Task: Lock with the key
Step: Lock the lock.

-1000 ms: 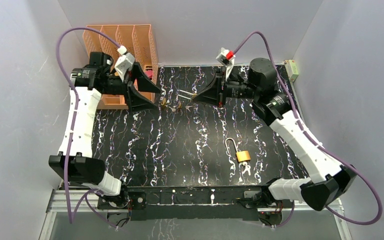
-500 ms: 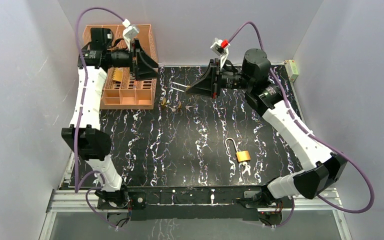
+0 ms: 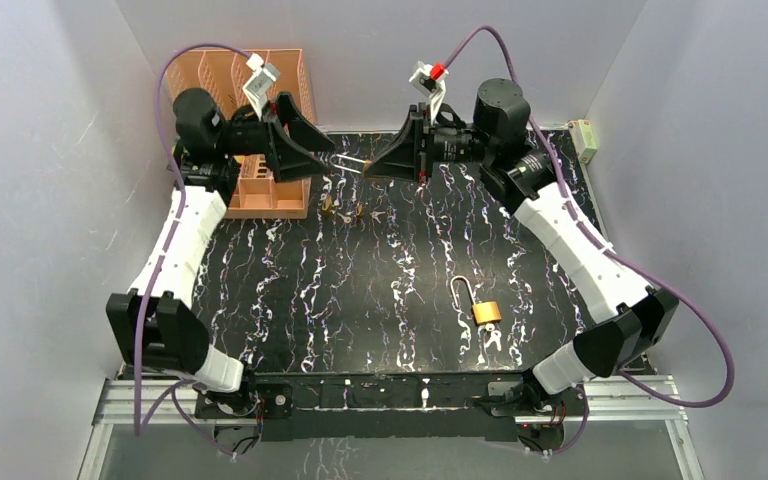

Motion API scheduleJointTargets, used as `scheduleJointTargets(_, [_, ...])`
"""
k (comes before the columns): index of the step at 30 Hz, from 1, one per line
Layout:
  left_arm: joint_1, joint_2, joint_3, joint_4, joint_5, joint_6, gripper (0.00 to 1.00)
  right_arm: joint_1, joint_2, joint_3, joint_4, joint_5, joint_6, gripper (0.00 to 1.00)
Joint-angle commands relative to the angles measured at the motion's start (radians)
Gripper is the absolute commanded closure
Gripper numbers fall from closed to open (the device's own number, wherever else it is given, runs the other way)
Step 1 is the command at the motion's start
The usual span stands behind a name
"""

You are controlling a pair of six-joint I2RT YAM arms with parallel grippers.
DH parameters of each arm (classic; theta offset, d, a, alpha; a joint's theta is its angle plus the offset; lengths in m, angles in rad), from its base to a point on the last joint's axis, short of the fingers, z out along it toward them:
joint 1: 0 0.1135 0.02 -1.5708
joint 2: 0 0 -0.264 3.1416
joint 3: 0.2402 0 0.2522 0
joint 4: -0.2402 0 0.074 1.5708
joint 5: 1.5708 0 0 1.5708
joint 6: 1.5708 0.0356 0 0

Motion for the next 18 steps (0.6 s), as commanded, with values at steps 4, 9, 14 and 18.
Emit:
scheduleJointTargets(4, [-0.065,-0.182,-0.114,0.566,0.116,-0.341,0.04,-0.005,0.042,0.108,0.035,-0.051,0.010,1.00])
scheduleJointTargets(9, [-0.066,-0.186,-0.089,0.558,0.109,-0.354,0.12,-0.005,0.047,0.112,0.049,-0.058,0.028,1.00])
scheduleJointTargets(14, [-0.066,-0.170,-0.091,0.550,0.077,-0.351,0.21,-0.005,0.037,0.099,0.049,-0.056,0.032,1.00])
scheduleJointTargets(18, [-0.065,-0.154,-0.083,0.527,0.026,-0.337,0.23,-0.004,0.035,0.100,0.039,-0.064,0.031,1.00])
